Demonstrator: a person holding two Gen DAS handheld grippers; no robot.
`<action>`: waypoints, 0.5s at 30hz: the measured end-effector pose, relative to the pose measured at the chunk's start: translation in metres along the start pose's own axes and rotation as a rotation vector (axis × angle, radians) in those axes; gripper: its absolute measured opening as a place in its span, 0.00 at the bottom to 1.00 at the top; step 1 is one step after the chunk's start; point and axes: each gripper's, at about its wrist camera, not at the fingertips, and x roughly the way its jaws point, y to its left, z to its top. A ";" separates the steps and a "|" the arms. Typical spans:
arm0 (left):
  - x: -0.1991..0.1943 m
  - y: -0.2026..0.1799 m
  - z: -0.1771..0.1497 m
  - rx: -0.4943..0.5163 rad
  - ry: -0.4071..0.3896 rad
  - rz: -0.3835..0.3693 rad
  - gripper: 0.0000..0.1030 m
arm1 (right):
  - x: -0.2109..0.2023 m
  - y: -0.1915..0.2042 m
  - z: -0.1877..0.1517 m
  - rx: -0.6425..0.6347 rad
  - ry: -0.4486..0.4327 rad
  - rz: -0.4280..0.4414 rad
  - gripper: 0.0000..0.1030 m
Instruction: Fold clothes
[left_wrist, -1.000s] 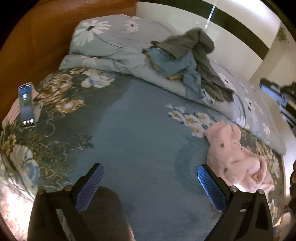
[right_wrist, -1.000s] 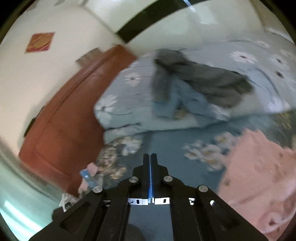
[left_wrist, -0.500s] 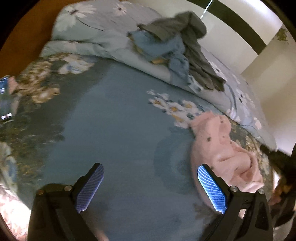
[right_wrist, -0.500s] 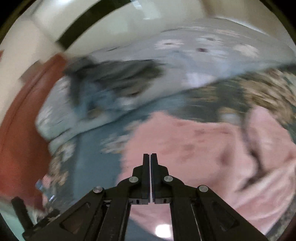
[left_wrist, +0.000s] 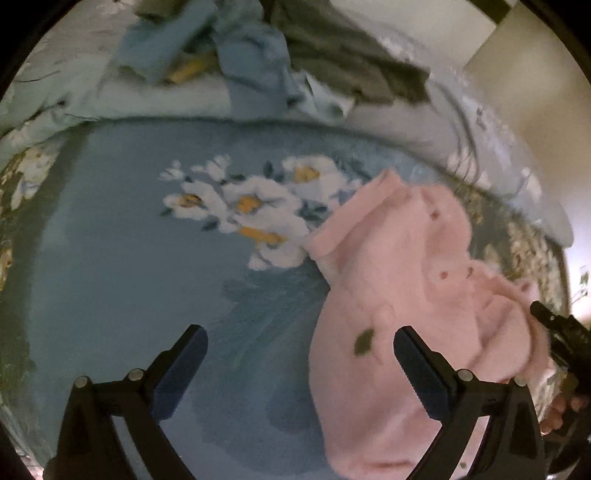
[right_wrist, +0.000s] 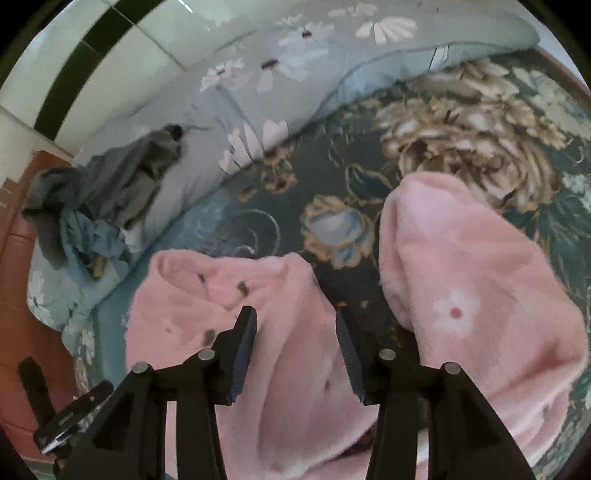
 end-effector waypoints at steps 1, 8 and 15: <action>0.008 -0.003 0.001 -0.002 0.018 -0.003 0.96 | 0.006 0.000 0.001 0.001 0.011 0.001 0.45; 0.027 -0.011 -0.005 -0.055 0.082 -0.057 0.56 | 0.031 -0.004 0.001 0.058 0.057 -0.006 0.34; 0.002 -0.021 -0.015 -0.062 0.029 -0.103 0.05 | -0.002 0.006 -0.008 0.030 0.023 -0.017 0.13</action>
